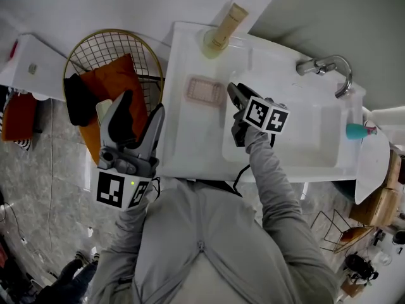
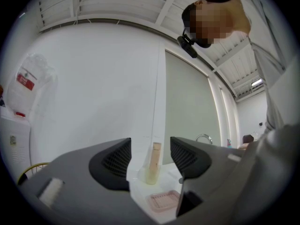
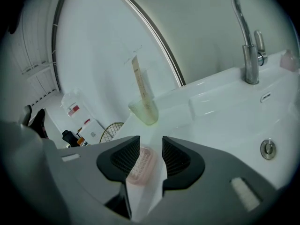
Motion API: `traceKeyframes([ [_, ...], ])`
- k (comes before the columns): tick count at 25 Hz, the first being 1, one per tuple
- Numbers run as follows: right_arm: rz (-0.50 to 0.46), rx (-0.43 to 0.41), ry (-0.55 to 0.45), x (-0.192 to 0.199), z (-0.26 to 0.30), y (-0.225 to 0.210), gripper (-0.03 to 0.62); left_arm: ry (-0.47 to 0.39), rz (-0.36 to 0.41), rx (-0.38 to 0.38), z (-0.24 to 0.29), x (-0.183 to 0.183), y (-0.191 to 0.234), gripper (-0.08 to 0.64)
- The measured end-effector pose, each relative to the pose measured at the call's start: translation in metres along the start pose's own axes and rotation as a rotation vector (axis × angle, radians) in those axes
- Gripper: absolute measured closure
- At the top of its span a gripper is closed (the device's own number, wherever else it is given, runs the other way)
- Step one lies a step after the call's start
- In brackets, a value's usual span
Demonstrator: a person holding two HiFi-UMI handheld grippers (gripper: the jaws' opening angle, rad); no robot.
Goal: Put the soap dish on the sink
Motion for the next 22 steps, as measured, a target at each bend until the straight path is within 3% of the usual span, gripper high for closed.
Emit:
traceKeyframes([
  [12,-0.023,0.020,-0.247,-0.022,-0.073,0.020,0.463,-0.007,0.013,0.057,0.010,-0.004,-0.011,0.276],
  [22,0.003,0.007,-0.380,-0.016,-0.120,0.036,0.463,-0.009,0.009,0.101,0.012,-0.005,-0.020,0.276],
])
Point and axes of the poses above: the fingertips, and each gripper's own axes: z forward along the fingers, y to its left, x out of its underside, the point moved 4 cm from there along -z, backward along the fingers, and after that the axes turned 6 degrees about y, right-handed, at the moved point
